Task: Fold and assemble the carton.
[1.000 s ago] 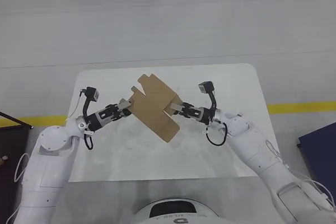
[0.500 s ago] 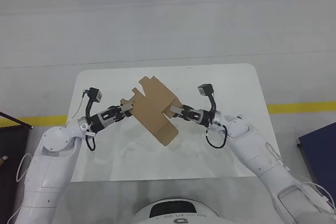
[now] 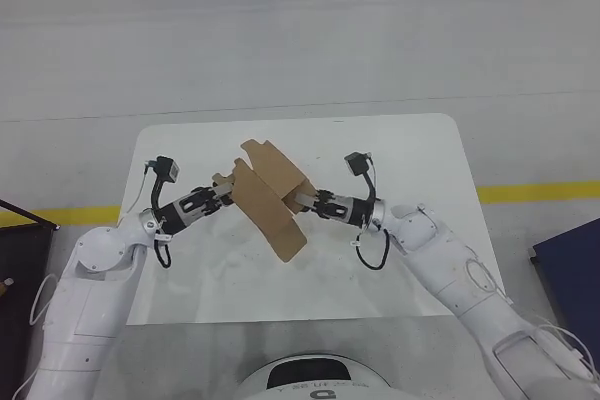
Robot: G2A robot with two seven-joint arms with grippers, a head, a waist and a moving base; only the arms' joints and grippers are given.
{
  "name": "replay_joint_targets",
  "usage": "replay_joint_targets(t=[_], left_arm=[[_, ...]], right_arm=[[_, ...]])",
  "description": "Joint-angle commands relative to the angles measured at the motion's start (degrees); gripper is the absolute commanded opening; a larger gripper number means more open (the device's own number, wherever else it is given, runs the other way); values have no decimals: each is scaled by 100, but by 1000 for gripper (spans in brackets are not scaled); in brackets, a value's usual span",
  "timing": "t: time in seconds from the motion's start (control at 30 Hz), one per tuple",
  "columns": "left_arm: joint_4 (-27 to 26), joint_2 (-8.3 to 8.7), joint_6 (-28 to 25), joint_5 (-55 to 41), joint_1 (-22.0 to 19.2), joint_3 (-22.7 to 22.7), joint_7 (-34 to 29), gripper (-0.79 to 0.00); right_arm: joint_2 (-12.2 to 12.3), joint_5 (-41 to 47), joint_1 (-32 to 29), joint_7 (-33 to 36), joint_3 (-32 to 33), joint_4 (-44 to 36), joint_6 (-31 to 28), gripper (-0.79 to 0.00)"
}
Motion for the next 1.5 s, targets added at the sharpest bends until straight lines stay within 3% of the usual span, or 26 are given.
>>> replay_joint_targets(t=[0.0, 0.23, 0.47, 0.5, 0.57, 0.87, 1.07, 1.17, 1.2, 1.27, 1.33, 1.47], left_arm=[[10, -2, 15, -21, -22, 8, 40, -785], [64, 3, 82, 71, -100, 98, 12, -785], [111, 1, 112, 102, -193, 162, 57, -785], [116, 2, 111, 103, -199, 168, 61, -785], [124, 3, 108, 90, -209, 170, 70, -785], [168, 16, -153, -28, -188, 63, 162, -785], [59, 18, -611, 39, -169, -15, 384, -785], [87, 16, -723, 82, -206, -6, 431, -785], [90, 14, -765, 85, -227, 6, 446, -785], [96, 11, -785, 87, -247, 26, 454, -785], [101, 8, -798, 107, -280, 50, 468, -785], [120, 8, -815, 142, -317, 77, 473, -785]], right_arm=[[-7, -217, -13, -97, -17, -65, 34, -785], [-31, -1279, -15, -572, -30, -219, 294, -785], [-72, -1538, 0, -725, -138, -246, 311, -785], [-74, -1553, 8, -757, -130, -241, 309, -576], [-76, -1586, 20, -855, -94, -217, 304, -12], [-48, -1128, -146, -1543, 316, -82, -7, 0], [32, 188, -388, -1676, 837, -29, -335, 0], [44, 1841, -636, -1081, 721, -442, -522, 0], [61, 2577, -694, -546, 617, -608, -408, 0], [89, 3221, -697, 181, 528, -688, -160, 0], [104, 3689, -655, 952, 428, -652, 98, 0], [71, 3947, -547, 1499, 260, -500, 272, 0]])
